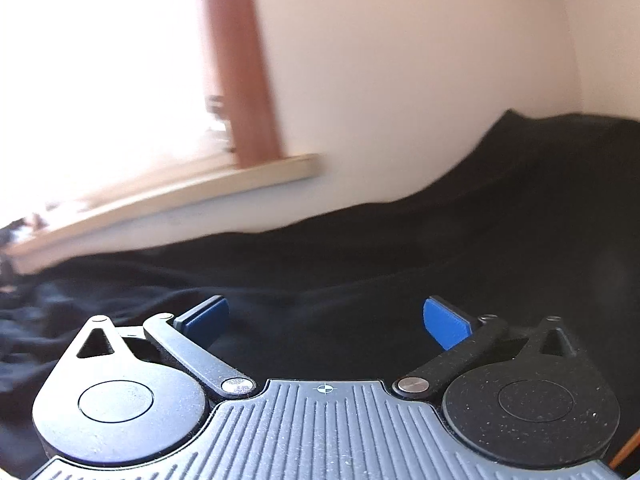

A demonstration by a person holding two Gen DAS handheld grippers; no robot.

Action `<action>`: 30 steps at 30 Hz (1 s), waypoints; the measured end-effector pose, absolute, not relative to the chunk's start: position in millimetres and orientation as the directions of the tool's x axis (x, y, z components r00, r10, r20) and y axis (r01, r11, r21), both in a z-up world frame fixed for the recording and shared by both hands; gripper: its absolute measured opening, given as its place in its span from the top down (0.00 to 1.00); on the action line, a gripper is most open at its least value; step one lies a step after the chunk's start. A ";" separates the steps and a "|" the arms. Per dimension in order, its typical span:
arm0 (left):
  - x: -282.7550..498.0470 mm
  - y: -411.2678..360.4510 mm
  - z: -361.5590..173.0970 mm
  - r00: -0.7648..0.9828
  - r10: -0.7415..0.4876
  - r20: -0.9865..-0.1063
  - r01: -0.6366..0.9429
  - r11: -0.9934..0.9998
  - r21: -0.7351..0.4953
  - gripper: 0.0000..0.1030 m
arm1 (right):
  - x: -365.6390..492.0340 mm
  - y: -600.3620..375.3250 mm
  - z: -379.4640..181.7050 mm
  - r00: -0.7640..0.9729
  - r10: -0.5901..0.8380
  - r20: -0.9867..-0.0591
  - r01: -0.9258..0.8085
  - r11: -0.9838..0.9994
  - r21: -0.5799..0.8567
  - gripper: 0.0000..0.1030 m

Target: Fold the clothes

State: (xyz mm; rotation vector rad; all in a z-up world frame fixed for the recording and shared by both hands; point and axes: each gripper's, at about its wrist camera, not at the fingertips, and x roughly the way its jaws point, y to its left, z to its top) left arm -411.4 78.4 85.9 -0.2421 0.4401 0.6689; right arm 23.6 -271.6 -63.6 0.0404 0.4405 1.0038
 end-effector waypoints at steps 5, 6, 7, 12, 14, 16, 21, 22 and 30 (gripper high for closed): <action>-445.6 61.2 80.1 0.682 0.586 -0.437 -0.680 0.728 -0.085 0.00 | -19.8 -285.2 -66.4 0.467 0.828 -0.312 -0.818 0.538 0.205 0.00; -448.9 57.7 79.9 0.676 0.593 -0.437 -0.686 0.723 -0.080 0.00 | -24.7 -285.1 -66.8 0.467 0.821 -0.328 -0.820 0.541 0.186 0.00; -452.1 54.9 79.6 0.671 0.598 -0.438 -0.690 0.719 -0.077 0.00 | -28.6 -285.1 -67.0 0.466 0.815 -0.344 -0.822 0.543 0.172 0.00; -457.1 49.9 71.1 0.658 0.601 -0.453 -0.704 0.704 -0.089 0.00 | -41.1 -285.7 -60.0 0.438 0.807 -0.395 -0.836 0.528 0.151 0.00; -456.3 45.7 68.9 0.665 0.600 -0.445 -0.704 0.703 -0.103 0.00 | -47.0 -282.9 -52.2 0.423 0.814 -0.398 -0.849 0.510 0.141 0.00; -457.0 42.2 66.8 0.672 0.582 -0.458 -0.698 0.704 -0.130 0.00 | -53.1 -278.9 -43.7 0.414 0.825 -0.386 -0.860 0.493 0.130 0.00; -462.5 29.1 62.8 0.747 0.492 -0.447 -0.621 0.756 -0.206 0.00 | -69.4 -262.2 -36.7 0.367 0.848 -0.382 -0.894 0.435 0.108 0.00; -461.9 27.4 62.3 0.753 0.481 -0.449 -0.613 0.761 -0.212 0.00 | -72.8 -257.6 -37.3 0.355 0.850 -0.390 -0.900 0.423 0.101 0.00; -460.8 19.6 58.2 0.767 0.445 -0.462 -0.585 0.781 -0.220 0.00 | -97.8 -245.1 -44.9 0.298 0.862 -0.411 -0.927 0.364 0.092 0.00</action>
